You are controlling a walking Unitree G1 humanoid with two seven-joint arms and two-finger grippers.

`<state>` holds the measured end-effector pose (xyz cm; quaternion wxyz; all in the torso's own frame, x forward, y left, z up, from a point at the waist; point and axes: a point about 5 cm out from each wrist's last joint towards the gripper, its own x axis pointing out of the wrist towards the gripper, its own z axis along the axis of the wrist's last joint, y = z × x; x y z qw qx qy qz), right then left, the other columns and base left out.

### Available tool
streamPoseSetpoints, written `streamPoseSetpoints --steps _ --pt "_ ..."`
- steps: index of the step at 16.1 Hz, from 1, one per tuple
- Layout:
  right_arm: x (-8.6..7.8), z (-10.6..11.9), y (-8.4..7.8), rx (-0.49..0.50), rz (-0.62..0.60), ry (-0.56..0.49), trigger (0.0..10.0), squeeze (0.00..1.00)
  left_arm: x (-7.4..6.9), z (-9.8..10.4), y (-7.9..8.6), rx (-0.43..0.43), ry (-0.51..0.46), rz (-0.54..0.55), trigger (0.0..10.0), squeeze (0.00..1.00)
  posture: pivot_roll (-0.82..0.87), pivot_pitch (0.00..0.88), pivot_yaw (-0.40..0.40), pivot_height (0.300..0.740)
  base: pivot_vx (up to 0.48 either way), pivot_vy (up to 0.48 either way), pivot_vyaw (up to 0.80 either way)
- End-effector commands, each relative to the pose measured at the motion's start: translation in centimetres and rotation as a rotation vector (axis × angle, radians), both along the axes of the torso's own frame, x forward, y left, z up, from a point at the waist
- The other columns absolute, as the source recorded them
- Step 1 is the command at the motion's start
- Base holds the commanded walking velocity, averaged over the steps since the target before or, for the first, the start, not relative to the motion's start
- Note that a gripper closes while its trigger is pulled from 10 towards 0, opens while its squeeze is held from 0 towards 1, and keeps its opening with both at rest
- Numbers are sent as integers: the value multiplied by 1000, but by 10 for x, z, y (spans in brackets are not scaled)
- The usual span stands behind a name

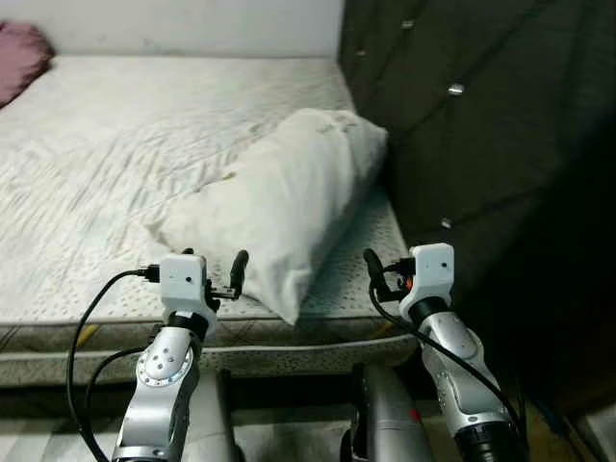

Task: Clean up the room

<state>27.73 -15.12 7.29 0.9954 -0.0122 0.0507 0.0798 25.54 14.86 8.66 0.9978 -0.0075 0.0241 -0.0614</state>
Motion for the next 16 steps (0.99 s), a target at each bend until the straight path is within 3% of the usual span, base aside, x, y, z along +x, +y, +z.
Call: streamPoseSetpoints --steps 1,7,11,16 --pt "3 3 3 0 10 -4 10000 0 -2 0 5 6 9 15 10000 0 -49 0 11 577 0 0 0" --pt "5 -8 9 -3 100 85 10000 0 -2 -1 5 18 22 23 10000 0 -26 0 -9 577 0 0 0" --pt "3 -16 16 -14 171 151 10000 0 -3 -3 7 21 35 30 10000 0 -25 0 -9 538 0 0 0" --pt "-7 -17 42 -27 541 229 10000 0 0 -3 7 39 52 21 10000 0 -15 0 -4 529 0 0 0"
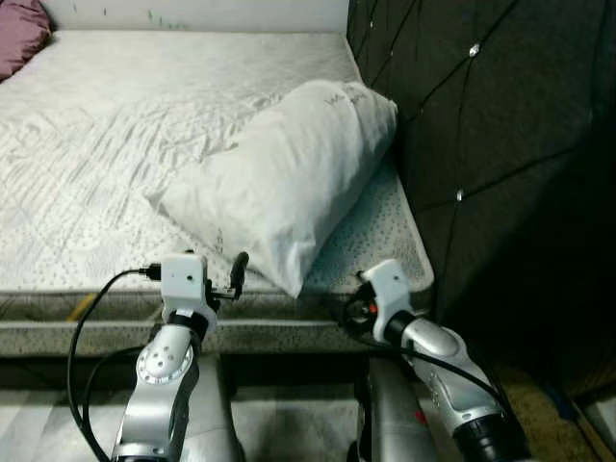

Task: Clean up the room

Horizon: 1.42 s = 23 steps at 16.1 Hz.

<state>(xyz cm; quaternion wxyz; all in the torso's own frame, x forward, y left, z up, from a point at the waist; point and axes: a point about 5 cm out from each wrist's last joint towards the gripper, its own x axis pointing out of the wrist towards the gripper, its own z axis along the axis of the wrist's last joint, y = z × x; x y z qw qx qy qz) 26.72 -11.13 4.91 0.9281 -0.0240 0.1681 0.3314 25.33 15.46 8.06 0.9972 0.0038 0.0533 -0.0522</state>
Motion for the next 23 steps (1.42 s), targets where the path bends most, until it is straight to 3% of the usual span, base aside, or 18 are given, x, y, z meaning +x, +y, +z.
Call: streamPoseSetpoints --steps 1,3,6,9,11,13,16,20,23 --pt "2 8 7 14 66 -16 10000 0 2 3 2 23 3 12 10000 0 -8 0 -6 529 0 0 0" --pt "3 9 24 93 104 41 10000 0 -2 5 16 11 -4 105 10000 0 8 0 -16 529 0 0 0" --pt "4 7 44 90 146 55 10000 0 -12 1 43 73 30 271 10000 0 68 0 -39 529 0 0 0" --pt "18 10 68 93 110 28 10000 0 -47 -7 73 85 112 404 10000 0 164 0 -72 529 0 0 0" --pt "20 11 70 95 104 26 10000 0 -49 -7 74 87 113 411 10000 0 164 0 -72 529 0 0 0" --pt "42 20 72 149 -88 19 10000 0 -57 -3 75 97 113 428 10000 0 233 0 -90 529 0 0 0" --pt "56 25 71 201 -211 68 10000 0 -54 3 78 97 106 427 10000 0 237 0 -77 529 0 0 0" --pt "69 30 67 221 -294 43 10000 0 -51 8 79 107 107 407 10000 0 236 0 -62 514 0 0 0" --pt "68 24 70 203 -307 76 10000 0 -53 7 75 102 120 397 10000 0 235 0 -61 500 0 0 0"
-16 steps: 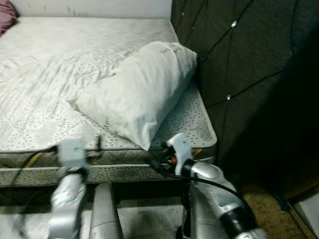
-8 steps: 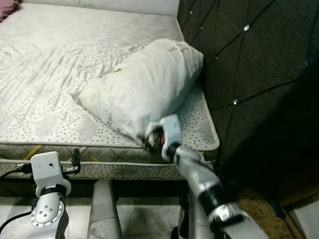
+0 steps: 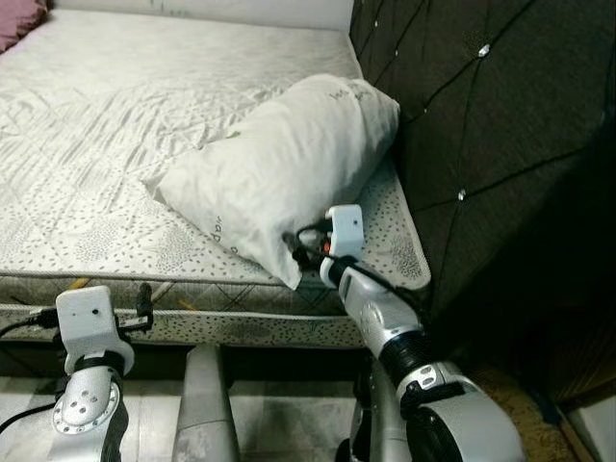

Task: Clean up the room

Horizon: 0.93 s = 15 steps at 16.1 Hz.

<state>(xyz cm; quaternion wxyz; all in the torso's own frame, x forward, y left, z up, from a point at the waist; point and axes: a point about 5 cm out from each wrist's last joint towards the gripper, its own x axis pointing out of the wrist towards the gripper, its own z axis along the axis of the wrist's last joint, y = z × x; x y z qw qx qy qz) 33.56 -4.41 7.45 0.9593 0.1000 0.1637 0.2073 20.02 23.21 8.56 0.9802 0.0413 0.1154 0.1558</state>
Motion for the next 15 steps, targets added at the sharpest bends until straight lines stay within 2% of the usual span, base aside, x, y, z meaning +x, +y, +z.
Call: streamPoseSetpoints --steps 1,2,3,4,8,9,11,14,15 --pt "-2 -2 5 7 6 23 10000 0 -1 2 -4 -4 3 -20 10000 0 235 0 -61 500 0 0 0" --pt "-3 -3 7 -1 40 30 10000 0 -2 1 -5 -7 8 -25 10000 0 237 0 -59 500 0 0 0" --pt "-7 -3 17 -18 175 30 10000 0 -3 0 -7 -9 26 -43 10000 0 239 0 -56 500 0 0 0" --pt "-8 -5 19 -37 222 39 10000 0 -4 0 -8 -7 27 -50 10000 0 239 1 -54 500 0 0 0" --pt "-10 -6 25 -5 238 60 10000 0 -4 2 -7 -3 30 -59 10000 0 252 9 -50 500 0 0 0" --pt "-11 -3 39 15 252 58 10000 0 -9 3 -6 2 38 -60 10000 0 263 16 -43 500 0 0 0" --pt "-11 7 55 71 258 53 10000 0 -15 2 -7 6 59 -68 10000 0 273 17 -39 500 0 0 0" --pt "-9 20 71 91 277 42 10000 0 -12 3 -11 4 57 -79 10000 0 266 4 -33 500 0 0 0" --pt "-5 27 75 110 253 36 10000 0 -7 3 -12 3 51 -91 10000 0 256 0 -33 500 0 0 0"
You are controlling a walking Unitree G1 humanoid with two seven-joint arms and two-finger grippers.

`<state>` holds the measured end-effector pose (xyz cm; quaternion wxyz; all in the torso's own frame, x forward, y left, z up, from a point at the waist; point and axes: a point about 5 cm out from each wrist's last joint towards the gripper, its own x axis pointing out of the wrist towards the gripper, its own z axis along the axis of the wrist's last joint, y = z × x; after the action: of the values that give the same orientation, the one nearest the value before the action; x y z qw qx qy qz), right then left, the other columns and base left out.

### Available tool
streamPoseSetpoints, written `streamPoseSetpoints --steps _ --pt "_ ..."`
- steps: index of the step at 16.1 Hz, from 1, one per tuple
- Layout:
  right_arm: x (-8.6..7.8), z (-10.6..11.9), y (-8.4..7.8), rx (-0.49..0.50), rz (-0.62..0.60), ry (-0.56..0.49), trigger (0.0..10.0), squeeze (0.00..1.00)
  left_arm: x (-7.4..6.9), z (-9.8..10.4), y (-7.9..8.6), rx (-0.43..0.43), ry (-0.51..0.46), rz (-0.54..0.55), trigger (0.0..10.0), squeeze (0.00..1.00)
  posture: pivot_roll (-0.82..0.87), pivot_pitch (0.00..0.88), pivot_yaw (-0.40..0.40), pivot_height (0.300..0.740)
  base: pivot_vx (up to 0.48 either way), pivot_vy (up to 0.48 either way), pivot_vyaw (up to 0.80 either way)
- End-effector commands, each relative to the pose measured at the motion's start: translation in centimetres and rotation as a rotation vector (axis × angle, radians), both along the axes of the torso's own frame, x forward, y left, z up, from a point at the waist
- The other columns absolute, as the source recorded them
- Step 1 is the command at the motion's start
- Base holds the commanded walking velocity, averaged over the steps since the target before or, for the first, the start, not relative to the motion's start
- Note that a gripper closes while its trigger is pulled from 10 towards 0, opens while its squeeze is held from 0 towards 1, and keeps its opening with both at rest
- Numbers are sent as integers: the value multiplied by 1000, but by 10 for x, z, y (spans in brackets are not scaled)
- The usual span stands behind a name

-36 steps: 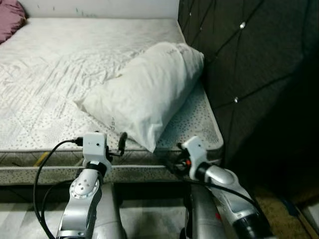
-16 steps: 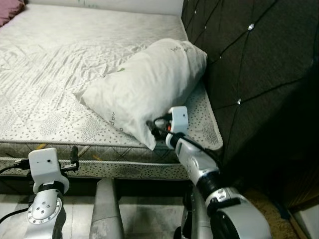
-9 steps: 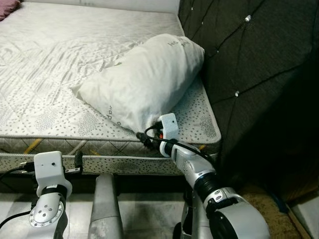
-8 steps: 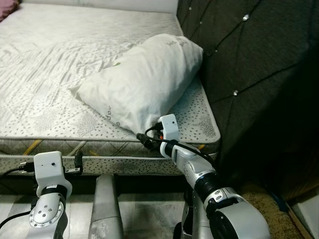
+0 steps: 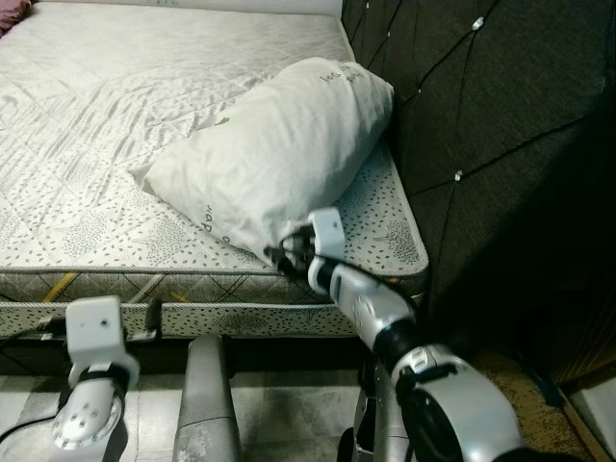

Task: Clean up the room

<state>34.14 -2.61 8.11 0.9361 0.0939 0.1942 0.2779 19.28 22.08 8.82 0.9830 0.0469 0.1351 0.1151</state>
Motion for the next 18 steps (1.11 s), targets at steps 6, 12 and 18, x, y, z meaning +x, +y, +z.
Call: streamPoseSetpoints --steps 6,12,18 --pt "-7 25 67 171 -18 114 10000 0 -3 0 3 17 9 6 10000 0 286 0 -61 500 0 0 0" --pt "-20 32 92 241 123 89 10000 0 -24 4 7 27 28 44 10000 0 332 78 -79 500 0 0 0" --pt "-27 36 102 279 188 64 10000 0 -36 7 5 26 47 51 10000 0 344 109 -76 465 0 0 0"
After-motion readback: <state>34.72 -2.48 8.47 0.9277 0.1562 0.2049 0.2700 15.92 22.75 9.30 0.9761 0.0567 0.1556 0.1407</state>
